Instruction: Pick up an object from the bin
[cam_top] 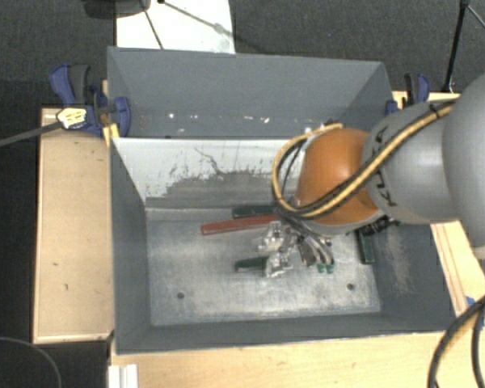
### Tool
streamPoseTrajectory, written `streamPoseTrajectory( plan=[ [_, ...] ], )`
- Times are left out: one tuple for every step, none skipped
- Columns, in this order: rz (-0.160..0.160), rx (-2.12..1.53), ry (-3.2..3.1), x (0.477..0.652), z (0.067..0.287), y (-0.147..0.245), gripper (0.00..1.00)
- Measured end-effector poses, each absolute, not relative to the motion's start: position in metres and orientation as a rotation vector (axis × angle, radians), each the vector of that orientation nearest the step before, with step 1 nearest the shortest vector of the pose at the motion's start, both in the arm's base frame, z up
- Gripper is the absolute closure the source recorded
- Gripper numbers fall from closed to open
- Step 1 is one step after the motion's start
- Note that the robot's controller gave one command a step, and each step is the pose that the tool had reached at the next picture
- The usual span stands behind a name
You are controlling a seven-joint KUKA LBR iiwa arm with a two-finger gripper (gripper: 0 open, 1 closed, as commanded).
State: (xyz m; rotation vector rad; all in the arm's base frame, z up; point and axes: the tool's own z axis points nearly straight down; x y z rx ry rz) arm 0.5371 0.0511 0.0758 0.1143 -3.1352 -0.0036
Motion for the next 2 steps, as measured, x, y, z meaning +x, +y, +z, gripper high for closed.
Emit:
streamPoseTrajectory(
  plan=[
    [-0.006,0.125,-3.133,0.545,0.075,0.050,1.00],
    [-0.002,0.217,-3.141,0.492,0.234,0.076,1.00]
  ],
)
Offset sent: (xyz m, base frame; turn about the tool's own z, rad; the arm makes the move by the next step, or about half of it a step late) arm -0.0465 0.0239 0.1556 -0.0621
